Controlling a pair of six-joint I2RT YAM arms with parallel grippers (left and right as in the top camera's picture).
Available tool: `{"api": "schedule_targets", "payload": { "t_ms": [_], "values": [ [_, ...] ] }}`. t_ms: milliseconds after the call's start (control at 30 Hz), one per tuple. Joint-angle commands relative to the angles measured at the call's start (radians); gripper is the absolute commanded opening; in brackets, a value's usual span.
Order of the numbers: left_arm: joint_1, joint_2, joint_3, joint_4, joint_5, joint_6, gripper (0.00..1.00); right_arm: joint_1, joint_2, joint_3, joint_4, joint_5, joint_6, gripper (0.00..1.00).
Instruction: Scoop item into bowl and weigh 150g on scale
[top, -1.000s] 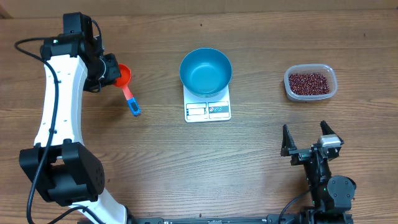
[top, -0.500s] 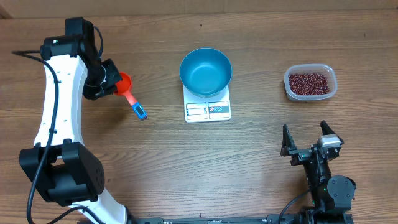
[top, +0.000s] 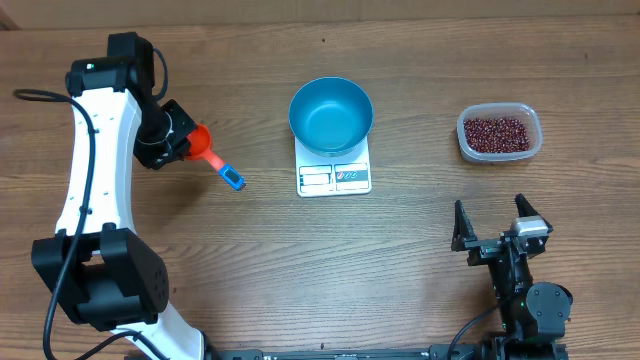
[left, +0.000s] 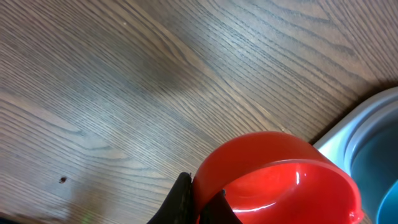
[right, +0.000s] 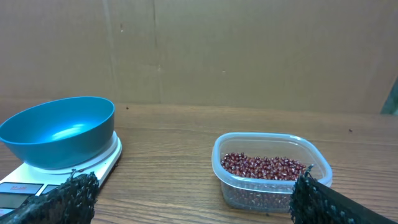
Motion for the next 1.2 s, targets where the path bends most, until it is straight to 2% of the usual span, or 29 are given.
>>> {"api": "schedule_targets", "payload": {
  "t_ms": [0, 133, 667, 1167],
  "values": [
    [-0.043, -0.023, 0.024, 0.001, -0.031, -0.046, 0.05, 0.004, -0.010, -0.011, 0.004, 0.007, -0.001, 1.00],
    [-0.088, -0.023, 0.024, -0.001, -0.111, -0.115, 0.05, 0.004, -0.010, -0.011, 0.004, 0.007, -0.001, 1.00],
    [-0.169, -0.023, 0.024, 0.000, -0.114, -0.319, 0.04, 0.004, -0.010, -0.011, 0.005, 0.007, -0.001, 1.00],
    [-0.195, -0.023, 0.024, -0.001, -0.114, -0.330, 0.04, 0.004, -0.010, -0.011, 0.004, 0.007, -0.001, 1.00]
  ]
}}
